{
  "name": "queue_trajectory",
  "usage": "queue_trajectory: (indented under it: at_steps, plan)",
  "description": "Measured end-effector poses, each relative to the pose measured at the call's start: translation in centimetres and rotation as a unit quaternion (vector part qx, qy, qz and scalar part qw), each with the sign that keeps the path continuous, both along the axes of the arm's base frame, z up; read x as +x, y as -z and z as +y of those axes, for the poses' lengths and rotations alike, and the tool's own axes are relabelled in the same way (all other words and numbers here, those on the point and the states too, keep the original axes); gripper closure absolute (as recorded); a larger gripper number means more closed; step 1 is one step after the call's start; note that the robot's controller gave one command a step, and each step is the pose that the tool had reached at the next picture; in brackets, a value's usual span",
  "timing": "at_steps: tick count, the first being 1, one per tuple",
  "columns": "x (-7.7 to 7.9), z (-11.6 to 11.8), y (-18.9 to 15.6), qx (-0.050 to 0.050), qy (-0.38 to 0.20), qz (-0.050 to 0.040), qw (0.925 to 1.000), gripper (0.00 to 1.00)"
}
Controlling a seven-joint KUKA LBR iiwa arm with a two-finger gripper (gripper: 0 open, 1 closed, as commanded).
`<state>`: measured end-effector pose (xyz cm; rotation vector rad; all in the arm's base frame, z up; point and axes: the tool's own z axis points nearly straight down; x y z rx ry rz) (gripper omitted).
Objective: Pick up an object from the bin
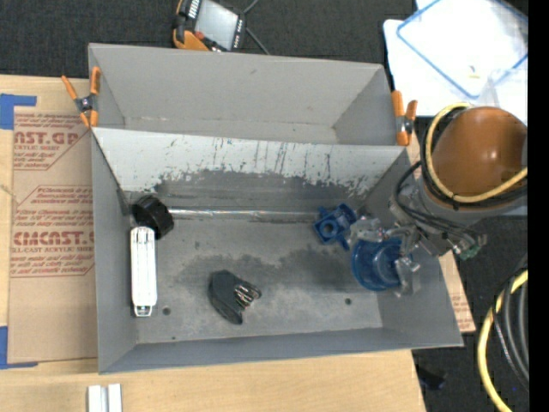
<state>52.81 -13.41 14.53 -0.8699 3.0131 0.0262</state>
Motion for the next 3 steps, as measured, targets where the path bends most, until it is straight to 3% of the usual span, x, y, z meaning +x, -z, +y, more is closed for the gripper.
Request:
queue_trajectory:
  at_steps: [3]
  plan:
    - [0.0,0.2,-3.5,0.001,0.000,-0.0007,1.0000,1.00]
